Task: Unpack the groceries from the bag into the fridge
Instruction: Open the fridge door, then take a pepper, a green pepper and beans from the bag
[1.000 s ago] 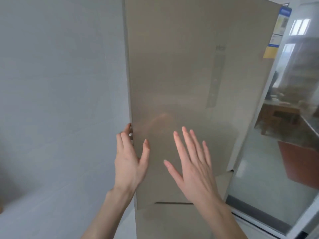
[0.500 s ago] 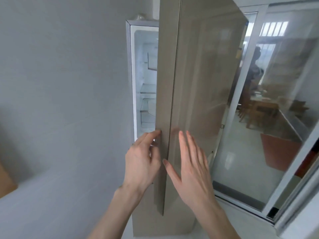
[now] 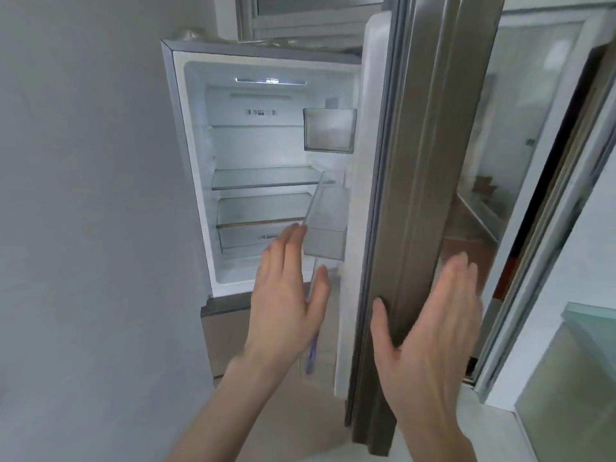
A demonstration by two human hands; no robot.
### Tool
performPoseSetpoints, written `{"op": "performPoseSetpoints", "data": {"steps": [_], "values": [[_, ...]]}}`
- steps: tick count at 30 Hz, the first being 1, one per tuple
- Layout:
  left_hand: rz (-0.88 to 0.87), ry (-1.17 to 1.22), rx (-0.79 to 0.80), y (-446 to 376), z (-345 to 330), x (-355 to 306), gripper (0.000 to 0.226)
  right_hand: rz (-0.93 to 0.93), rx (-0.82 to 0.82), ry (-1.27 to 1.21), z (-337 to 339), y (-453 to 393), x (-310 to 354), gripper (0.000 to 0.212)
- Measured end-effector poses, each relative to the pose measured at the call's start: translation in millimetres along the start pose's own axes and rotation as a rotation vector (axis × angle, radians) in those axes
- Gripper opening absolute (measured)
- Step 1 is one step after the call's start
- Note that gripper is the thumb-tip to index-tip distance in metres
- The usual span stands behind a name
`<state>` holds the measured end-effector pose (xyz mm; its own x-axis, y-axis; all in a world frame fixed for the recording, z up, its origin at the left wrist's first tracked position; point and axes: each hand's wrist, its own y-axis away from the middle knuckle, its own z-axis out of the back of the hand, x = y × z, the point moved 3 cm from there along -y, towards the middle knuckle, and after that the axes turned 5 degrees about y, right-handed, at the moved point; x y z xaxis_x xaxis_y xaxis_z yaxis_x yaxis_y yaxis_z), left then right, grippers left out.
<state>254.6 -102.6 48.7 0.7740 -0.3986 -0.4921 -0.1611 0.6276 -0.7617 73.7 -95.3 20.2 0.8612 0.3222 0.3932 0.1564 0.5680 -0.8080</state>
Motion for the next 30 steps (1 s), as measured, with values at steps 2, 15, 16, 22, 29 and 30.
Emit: {"op": "performPoseSetpoints", "data": {"steps": [2,15,16,22,29,30], "values": [[-0.035,0.017,0.05,-7,-12,1,0.056,0.068,-0.076,0.099,14,-9,5,0.087],[-0.377,0.316,0.227,-36,-65,-8,0.068,0.3,0.138,0.525,-9,-45,0,0.067],[-0.396,0.335,0.246,-39,-70,-10,0.068,0.275,0.143,0.553,-9,-45,-4,0.067],[-0.489,0.357,0.334,-51,-116,-24,0.063,0.144,0.089,0.645,5,-56,-37,0.064],[-0.425,0.219,0.292,-88,-178,-20,0.067,0.158,0.07,0.711,-5,-87,-68,0.062],[-0.429,0.205,0.295,-92,-186,-20,0.066,0.153,0.067,0.715,-7,-91,-76,0.061]]}}
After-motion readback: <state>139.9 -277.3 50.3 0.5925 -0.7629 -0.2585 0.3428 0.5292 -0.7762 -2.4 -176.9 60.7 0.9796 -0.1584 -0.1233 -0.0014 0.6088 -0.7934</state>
